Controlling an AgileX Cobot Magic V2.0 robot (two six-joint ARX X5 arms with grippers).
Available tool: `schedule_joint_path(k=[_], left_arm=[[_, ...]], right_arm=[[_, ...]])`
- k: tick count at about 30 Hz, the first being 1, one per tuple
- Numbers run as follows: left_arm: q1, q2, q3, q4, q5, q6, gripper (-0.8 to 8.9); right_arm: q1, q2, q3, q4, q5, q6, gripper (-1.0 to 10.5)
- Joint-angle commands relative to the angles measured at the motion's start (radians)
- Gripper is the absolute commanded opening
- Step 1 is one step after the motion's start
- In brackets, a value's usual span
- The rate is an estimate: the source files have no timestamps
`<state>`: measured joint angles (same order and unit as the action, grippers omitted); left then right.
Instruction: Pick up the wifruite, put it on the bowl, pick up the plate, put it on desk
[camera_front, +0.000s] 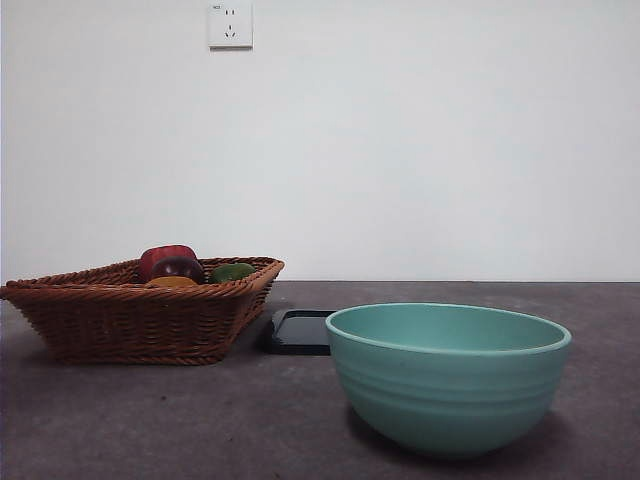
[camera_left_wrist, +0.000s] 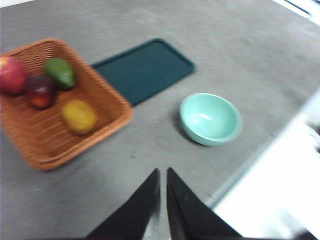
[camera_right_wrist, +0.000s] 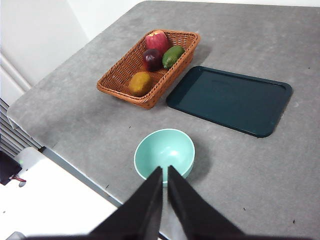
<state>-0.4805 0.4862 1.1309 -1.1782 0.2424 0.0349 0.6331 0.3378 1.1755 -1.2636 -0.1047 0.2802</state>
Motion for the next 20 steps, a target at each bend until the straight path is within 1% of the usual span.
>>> schedule_joint_path(k=[1, 3, 6, 9, 12, 15, 19, 20], left_arm=[[0.084, -0.013, -0.047, 0.113, 0.003, 0.000, 0.19], [0.169, -0.043, -0.140, 0.276, 0.003, -0.002, 0.19], [0.272, -0.107, -0.328, 0.537, 0.003, -0.043, 0.19], [0.346, -0.183, -0.539, 0.764, 0.003, -0.102, 0.19], [0.392, -0.253, -0.731, 0.942, 0.001, -0.158, 0.19], [0.416, -0.323, -0.882, 1.048, -0.018, -0.159, 0.19], [0.431, -0.408, -1.002, 1.058, -0.086, -0.180, 0.19], [0.431, -0.428, -1.025, 1.056, -0.123, -0.187, 0.19]], right_arm=[[0.006, -0.001, 0.016, 0.011, 0.001, -0.008, 0.1], [0.006, -0.001, 0.016, 0.011, 0.001, -0.008, 0.1], [0.006, -0.001, 0.016, 0.011, 0.001, -0.008, 0.1], [0.006, -0.001, 0.016, 0.011, 0.001, -0.008, 0.1], [0.006, -0.001, 0.016, 0.011, 0.001, -0.008, 0.1], [0.006, -0.001, 0.016, 0.011, 0.001, -0.008, 0.1], [0.006, -0.001, 0.016, 0.011, 0.001, -0.008, 0.1], [0.006, -0.001, 0.016, 0.011, 0.001, -0.008, 0.1]])
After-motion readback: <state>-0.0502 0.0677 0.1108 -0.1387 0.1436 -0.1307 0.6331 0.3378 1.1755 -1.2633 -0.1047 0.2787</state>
